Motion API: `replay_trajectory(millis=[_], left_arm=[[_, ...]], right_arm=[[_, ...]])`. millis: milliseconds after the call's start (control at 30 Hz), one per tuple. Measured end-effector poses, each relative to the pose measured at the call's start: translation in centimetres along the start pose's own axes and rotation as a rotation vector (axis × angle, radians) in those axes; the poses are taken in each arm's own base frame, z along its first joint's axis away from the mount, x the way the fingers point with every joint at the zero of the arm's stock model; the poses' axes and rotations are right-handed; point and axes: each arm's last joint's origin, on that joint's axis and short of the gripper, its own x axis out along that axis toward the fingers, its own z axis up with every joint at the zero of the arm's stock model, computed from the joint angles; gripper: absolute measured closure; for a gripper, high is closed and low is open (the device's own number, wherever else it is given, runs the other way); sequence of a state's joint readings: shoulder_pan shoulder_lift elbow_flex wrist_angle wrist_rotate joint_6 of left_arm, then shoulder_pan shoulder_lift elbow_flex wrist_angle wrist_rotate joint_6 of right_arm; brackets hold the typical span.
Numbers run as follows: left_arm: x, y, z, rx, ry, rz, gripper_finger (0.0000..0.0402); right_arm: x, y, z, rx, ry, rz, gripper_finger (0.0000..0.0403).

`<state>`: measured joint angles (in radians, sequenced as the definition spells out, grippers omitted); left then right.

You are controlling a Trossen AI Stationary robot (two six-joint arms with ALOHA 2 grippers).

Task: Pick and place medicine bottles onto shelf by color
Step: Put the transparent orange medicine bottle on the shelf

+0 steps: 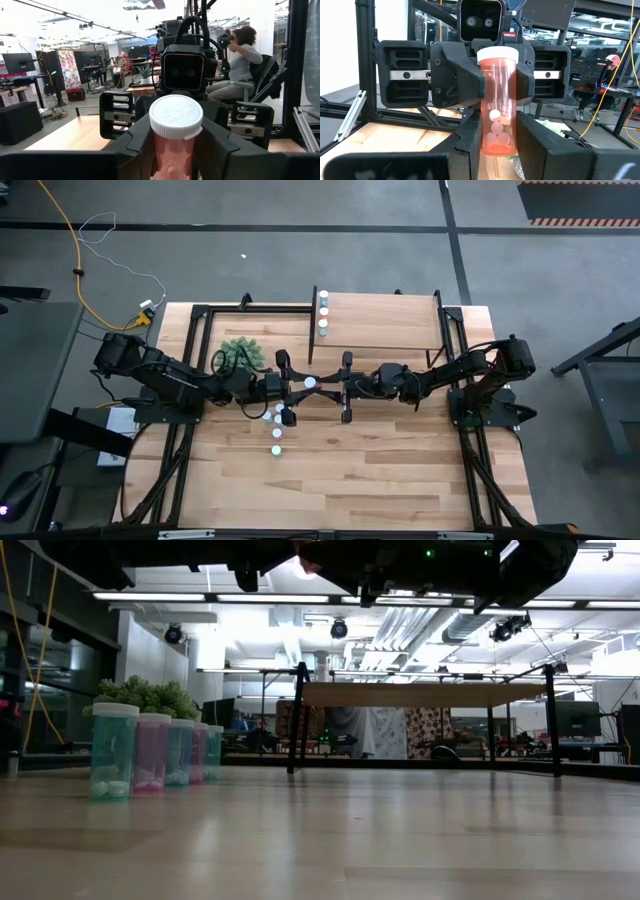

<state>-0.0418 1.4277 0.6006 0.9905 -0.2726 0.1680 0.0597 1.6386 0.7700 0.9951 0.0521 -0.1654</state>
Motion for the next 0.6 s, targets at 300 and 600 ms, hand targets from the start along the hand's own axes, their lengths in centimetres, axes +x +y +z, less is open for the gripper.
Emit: replay_trajectory(millis=[300,600], left_arm=[[-0.1,-0.1,-0.3,0.038,0.041,-0.008,0.0235],[-0.8,0.2,0.7,0.043,0.062,0.007,0.0182]], right_arm=[[0.0,0.0,0.0,0.0,0.001,-0.002,0.0315],[0.0,0.0,0.1,0.0,-0.006,-0.006,0.0315]])
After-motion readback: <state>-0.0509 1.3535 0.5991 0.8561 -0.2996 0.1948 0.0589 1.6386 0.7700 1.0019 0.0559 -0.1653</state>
